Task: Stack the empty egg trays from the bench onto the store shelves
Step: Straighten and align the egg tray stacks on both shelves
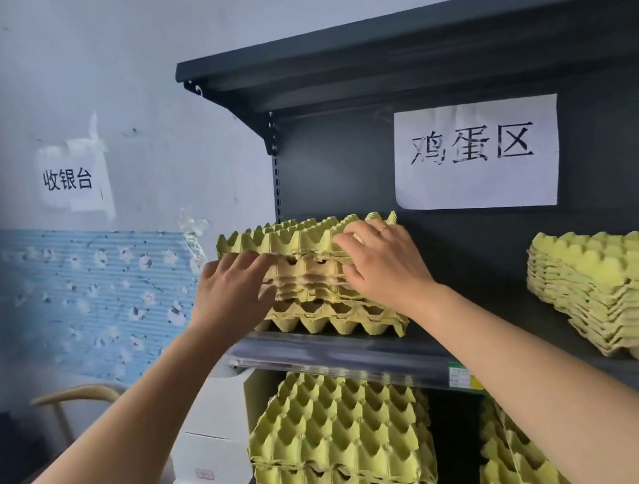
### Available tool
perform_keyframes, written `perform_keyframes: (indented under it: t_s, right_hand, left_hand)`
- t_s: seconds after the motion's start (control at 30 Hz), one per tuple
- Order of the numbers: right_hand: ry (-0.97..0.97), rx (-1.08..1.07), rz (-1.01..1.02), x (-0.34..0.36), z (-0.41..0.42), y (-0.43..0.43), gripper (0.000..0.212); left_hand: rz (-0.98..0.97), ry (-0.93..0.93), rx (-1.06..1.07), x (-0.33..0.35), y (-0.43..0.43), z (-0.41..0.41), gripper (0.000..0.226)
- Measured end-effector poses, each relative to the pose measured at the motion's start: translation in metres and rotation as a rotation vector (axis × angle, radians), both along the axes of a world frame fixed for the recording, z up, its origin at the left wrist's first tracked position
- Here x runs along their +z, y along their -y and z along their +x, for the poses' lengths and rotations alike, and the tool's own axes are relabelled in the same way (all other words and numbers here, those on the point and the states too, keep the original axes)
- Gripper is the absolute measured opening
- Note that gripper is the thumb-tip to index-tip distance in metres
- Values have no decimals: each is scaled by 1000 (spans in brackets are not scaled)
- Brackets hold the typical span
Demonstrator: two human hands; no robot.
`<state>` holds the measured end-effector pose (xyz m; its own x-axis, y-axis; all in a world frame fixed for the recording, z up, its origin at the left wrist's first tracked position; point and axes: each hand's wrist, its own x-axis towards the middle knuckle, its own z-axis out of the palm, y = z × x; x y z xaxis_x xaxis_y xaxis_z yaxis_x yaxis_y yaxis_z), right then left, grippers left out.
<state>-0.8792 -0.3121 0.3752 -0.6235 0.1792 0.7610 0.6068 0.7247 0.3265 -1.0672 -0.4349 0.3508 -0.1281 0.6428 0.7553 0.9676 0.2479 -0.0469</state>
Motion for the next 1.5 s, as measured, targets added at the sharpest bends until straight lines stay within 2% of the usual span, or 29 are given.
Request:
perform_keyframes:
  t_s: [0.23,0.4,0.5,0.6,0.67,0.83,1.0,1.17,1.27,1.4,1.5]
  right_hand:
    - [153,-116,-41,-2,-19,-13,54]
    - [198,-180,19,-2,-41,-11,86]
    - [284,-210,27,-6,-61,-9,99]
    - [323,-272,-1,-15,-74,-14,107]
    - [313,-295,-1,-18,-76,-17,105]
    - [269,-368,39,-12,-81,-16,101]
    - [171,-334,77,2,-92,-20,98]
    - [158,-317,82,5,-97,-19,94]
    - [174,-295,111,-3,-95,-17,96]
    - [204,-290,126,-23,-89,-18,104]
    - [196,-280,116,-30,-82,-17,107]
  left_hand:
    - [-28,-32,25,-14,-18,-45,57]
    - [37,-84,-46,-29,-49,-72,92]
    - [85,-180,-116,-27,-66,-91,101]
    - [90,-247,-202,-25,-73,-111,87]
    - [73,-230,-247,-25,-78,-121,82]
    - [98,-196,-340,-25,-84,-125,87]
    - [101,-139,-349,-11,-84,-128,89]
    - [59,-145,-390,0,-83,-135,87]
    - [83,-120,-422,-12,-83,-140,87]
    - [119,-137,-403,-27,-82,-138,74]
    - [115,39,-485,-32,-80,-131,67]
